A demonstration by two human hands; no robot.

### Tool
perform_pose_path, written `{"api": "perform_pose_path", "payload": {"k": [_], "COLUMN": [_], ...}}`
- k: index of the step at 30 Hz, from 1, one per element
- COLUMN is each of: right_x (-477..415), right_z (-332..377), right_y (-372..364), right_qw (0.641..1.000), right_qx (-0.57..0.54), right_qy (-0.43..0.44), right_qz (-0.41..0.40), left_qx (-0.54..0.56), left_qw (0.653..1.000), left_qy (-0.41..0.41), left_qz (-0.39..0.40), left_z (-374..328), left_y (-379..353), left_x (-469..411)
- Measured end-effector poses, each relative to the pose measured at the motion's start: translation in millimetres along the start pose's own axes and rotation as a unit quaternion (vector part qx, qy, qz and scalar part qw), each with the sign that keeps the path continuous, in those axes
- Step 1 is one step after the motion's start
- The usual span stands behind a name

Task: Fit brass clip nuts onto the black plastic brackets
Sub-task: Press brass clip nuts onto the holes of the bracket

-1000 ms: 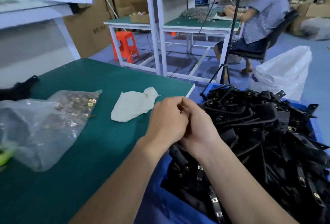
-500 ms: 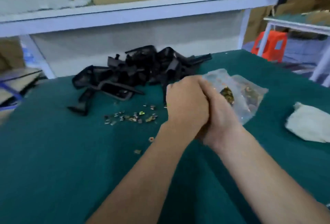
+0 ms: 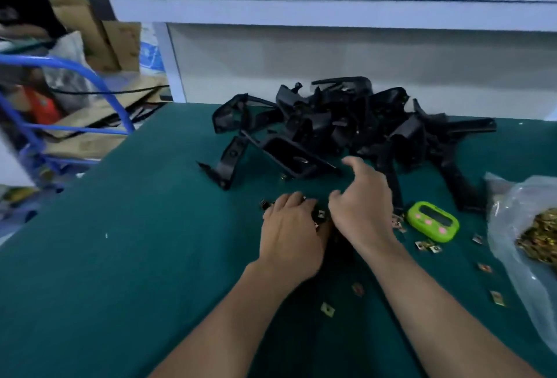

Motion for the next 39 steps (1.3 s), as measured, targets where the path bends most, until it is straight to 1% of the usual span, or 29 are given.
{"api": "perform_pose_path", "payload": {"k": [1,2,3,4,5,6,9,12,14,16,18,20,22,25,27,30,33,36,37,39], "right_x": [-9,-16,-20,-19,-15,-11,5,14,20,27,31,36,41,50,54,57,60,65,66,63], "right_z": [-6,-15,-26,-35,-39,-36,-18,-15,-18,-21,-20,-19,-23,-31,-36,-44,-56,-60,-61,-63], "right_y": [1,-1,-3,-5,-8,-10,-7,3,7,14,20,22,24,29,34,42,58,70,72,69], "right_qw": [0.995,0.983,0.971,0.962,0.958,0.958,0.974,0.989,0.995,0.997,0.995,0.991,0.989,0.990,0.992,0.994,0.996,0.979,0.973,0.968], "right_qx": [0.099,0.182,0.235,0.259,0.268,0.269,0.209,0.131,0.090,0.063,0.070,0.100,0.115,0.112,0.103,0.091,-0.035,-0.144,-0.170,-0.210], "right_qy": [0.006,-0.001,-0.019,-0.036,-0.035,-0.012,0.066,0.053,0.035,0.038,0.066,0.091,0.088,0.080,0.074,0.059,0.017,0.003,-0.002,-0.020], "right_qz": [-0.012,0.003,0.039,0.076,0.099,0.103,0.063,0.038,0.027,0.011,0.003,0.010,0.021,0.027,0.023,-0.008,-0.083,-0.144,-0.153,-0.139], "left_qx": [0.007,0.022,0.040,0.056,0.066,0.072,0.090,0.127,0.125,0.126,0.147,0.205,0.253,0.262,0.296,0.364,0.380,0.359,0.360,0.366], "left_qw": [1.000,0.999,0.998,0.997,0.996,0.994,0.990,0.983,0.984,0.983,0.978,0.971,0.963,0.962,0.951,0.922,0.909,0.912,0.909,0.904], "left_qy": [-0.011,-0.017,-0.027,-0.035,-0.042,-0.047,-0.049,-0.035,-0.018,-0.003,0.001,0.015,0.031,0.027,0.036,0.063,0.097,0.116,0.117,0.120], "left_qz": [-0.008,-0.019,-0.032,-0.042,-0.051,-0.060,-0.094,-0.125,-0.126,-0.134,-0.146,-0.120,-0.090,-0.078,-0.084,-0.120,-0.138,-0.164,-0.174,-0.187], "left_z": [0,-1,-2,-3,-4,-5,-6,-1,6,10,9,7,5,-3,-6,1,11,15,15,17], "left_y": [0,1,2,4,5,7,14,22,24,26,29,25,20,18,19,24,25,28,30,31], "left_x": [-5,-9,-13,-14,-15,-14,-8,-1,3,7,10,8,7,8,10,11,14,15,15,16]}}
Point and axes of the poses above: each hand's wrist, its own x-axis away from the middle knuckle, its own y-axis out of the back of the hand, z = x × y, the point moved 8 cm from there along -x, towards the middle knuckle, and after that the axes turned 8 degrees about x, right-handed, at the moved point
